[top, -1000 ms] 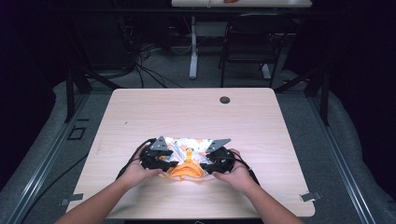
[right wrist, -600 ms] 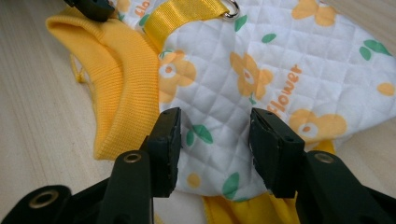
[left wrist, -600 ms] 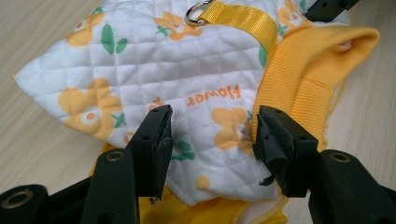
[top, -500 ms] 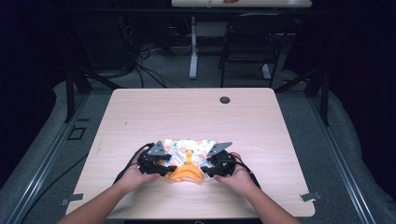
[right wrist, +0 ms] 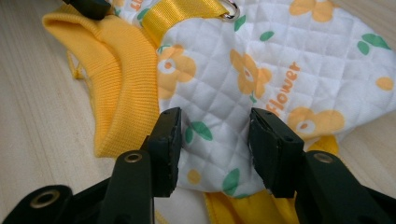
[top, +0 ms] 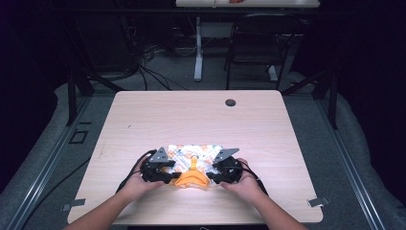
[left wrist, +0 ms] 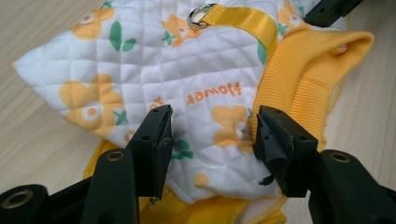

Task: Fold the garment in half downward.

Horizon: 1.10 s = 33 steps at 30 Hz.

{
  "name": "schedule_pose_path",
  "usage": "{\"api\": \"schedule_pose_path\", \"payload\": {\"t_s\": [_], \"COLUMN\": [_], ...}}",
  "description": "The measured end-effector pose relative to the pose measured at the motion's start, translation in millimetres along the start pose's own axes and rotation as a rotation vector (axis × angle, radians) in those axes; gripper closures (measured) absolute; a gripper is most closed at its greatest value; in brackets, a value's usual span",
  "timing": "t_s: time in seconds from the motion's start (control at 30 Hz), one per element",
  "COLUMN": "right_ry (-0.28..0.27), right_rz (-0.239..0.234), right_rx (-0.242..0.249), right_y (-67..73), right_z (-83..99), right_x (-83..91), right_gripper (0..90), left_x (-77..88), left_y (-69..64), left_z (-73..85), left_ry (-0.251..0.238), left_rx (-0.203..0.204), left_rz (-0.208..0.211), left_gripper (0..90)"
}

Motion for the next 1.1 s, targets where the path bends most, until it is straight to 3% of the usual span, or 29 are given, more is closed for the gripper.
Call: {"api": "schedule_pose_path", "payload": {"t_s": [0.4,0.7,0.83,1.0,1.1], "right_ry": [0.011,0.008,0.014,0.016,0.010], "right_rz": [-0.004,-0.003,0.005,0.025,0.032], "right_rx": [-0.011,-0.043,-0.031,-0.031,-0.047], "right_y": [-7.8,-19.2,-22.5,-28.9,-35.5], "right_z": [-2.9,-6.6,-8.8,-12.8,-14.9], "right_x": [-3.7,-9.6,-11.4,-16.1,-20.2], "right_gripper": [54.3,54.2,54.3,54.3,54.2], "left_x": [-4.3,-7.8,-8.8,-11.6,-14.1], "left_y": [5.9,15.8,18.1,27.2,34.5], "left_z": [-5.2,-10.5,-11.8,-17.4,-20.9], "left_ry": [0.006,-0.031,-0.038,-0.024,-0.041], "left_rx": [0.028,0.064,0.073,0.085,0.100], "left_rz": [-0.013,-0.018,-0.022,-0.031,-0.036], "left_gripper": [46.2,46.5,46.6,46.7,47.0]}}
Point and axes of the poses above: each handheld gripper's, and its own axes: x roughly backward along the jaws, z roughly out of its underside, y roughly to its left, the point moved 8 cm from there along -x, roughly forward along the jaws, and after that the axes turned 14 degrees about z, right-handed, at the moved point
